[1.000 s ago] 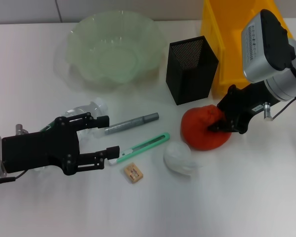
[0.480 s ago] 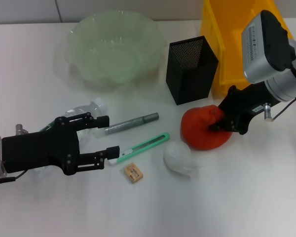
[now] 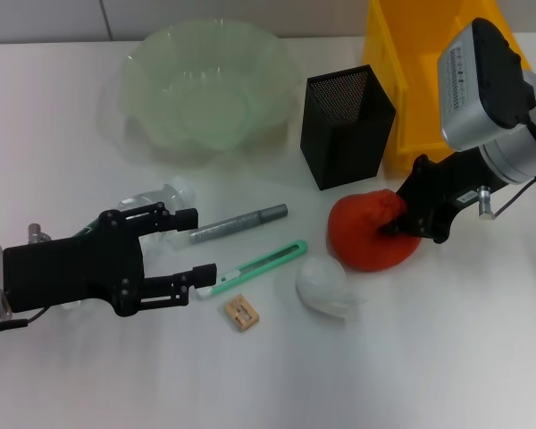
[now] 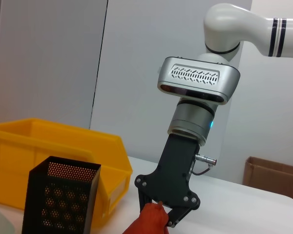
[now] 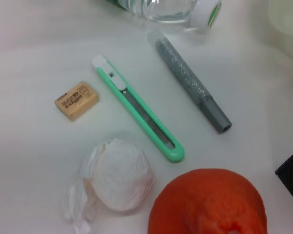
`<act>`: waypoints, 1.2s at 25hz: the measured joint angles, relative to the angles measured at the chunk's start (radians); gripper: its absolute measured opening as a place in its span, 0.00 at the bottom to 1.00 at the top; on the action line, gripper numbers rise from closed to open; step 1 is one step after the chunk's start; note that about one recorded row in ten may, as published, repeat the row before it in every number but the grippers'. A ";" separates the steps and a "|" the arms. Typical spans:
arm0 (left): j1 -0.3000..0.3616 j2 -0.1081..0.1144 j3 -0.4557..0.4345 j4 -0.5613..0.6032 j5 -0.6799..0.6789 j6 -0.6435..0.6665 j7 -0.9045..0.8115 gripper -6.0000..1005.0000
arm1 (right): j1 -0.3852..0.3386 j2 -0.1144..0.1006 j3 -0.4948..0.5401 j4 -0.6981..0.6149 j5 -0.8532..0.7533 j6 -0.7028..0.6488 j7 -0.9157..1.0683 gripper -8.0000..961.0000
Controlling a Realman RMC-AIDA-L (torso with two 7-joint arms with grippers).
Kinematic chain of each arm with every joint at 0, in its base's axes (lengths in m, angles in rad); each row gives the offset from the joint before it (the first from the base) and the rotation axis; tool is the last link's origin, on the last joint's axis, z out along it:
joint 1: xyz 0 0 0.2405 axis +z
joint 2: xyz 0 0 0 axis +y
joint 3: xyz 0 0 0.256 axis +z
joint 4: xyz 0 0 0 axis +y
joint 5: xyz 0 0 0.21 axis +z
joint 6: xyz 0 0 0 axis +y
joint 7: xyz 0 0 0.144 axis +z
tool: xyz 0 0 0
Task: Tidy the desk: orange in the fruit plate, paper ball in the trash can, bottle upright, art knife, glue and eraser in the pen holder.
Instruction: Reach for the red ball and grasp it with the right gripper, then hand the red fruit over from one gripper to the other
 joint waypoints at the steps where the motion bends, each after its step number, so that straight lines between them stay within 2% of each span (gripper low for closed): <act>1: 0.000 0.000 0.000 0.000 0.000 0.000 0.000 0.66 | -0.001 0.000 0.000 -0.002 0.000 -0.001 0.000 0.05; 8: 0.001 0.000 -0.003 0.002 0.000 0.000 0.000 0.66 | -0.027 0.001 0.003 -0.054 0.028 -0.028 0.000 0.04; 11: 0.002 0.000 -0.007 0.004 0.000 0.000 0.000 0.65 | -0.076 -0.002 0.006 -0.136 0.114 -0.078 -0.001 0.04; 12: 0.002 0.000 -0.007 0.004 0.000 0.000 0.000 0.65 | -0.120 -0.002 0.010 -0.201 0.178 -0.099 -0.010 0.04; 14: 0.002 0.000 -0.008 0.004 0.000 0.001 -0.001 0.65 | -0.135 -0.002 0.010 -0.218 0.198 -0.102 -0.014 0.04; 16: 0.002 0.000 -0.008 0.004 0.000 0.001 -0.001 0.65 | -0.185 -0.001 0.012 -0.260 0.272 -0.107 -0.036 0.04; 17: 0.002 0.000 -0.010 0.004 0.000 0.001 -0.001 0.65 | -0.232 0.000 0.026 -0.272 0.359 -0.107 -0.077 0.04; 18: 0.002 0.000 -0.010 0.004 0.000 0.001 -0.001 0.65 | -0.232 0.000 0.026 -0.272 0.359 -0.107 -0.077 0.04; 19: 0.002 0.000 -0.018 0.004 0.000 0.002 -0.001 0.65 | -0.273 0.000 0.051 -0.267 0.441 -0.107 -0.122 0.04; 21: 0.002 0.000 -0.018 0.004 0.000 0.002 -0.001 0.65 | -0.296 -0.001 0.064 -0.255 0.494 -0.106 -0.154 0.04; 22: 0.002 0.000 -0.019 0.004 -0.001 0.002 -0.001 0.65 | -0.334 -0.002 0.082 -0.211 0.602 -0.107 -0.226 0.04; 23: 0.002 0.000 -0.019 0.004 -0.001 0.002 -0.001 0.65 | -0.334 -0.002 0.082 -0.211 0.602 -0.107 -0.226 0.04; 24: 0.002 0.000 -0.020 0.004 -0.002 0.002 -0.001 0.65 | -0.357 -0.004 0.098 -0.148 0.691 -0.108 -0.295 0.04; 25: 0.002 0.000 -0.021 0.004 -0.003 0.002 -0.001 0.65 | -0.357 -0.004 0.098 -0.148 0.691 -0.108 -0.295 0.04; 27: 0.002 -0.002 -0.039 0.007 -0.005 0.002 -0.001 0.65 | -0.368 -0.005 0.161 -0.030 0.777 -0.118 -0.398 0.04; 30: 0.002 -0.003 -0.043 0.007 -0.004 0.002 -0.001 0.64 | -0.368 -0.005 0.202 0.046 0.813 -0.140 -0.455 0.04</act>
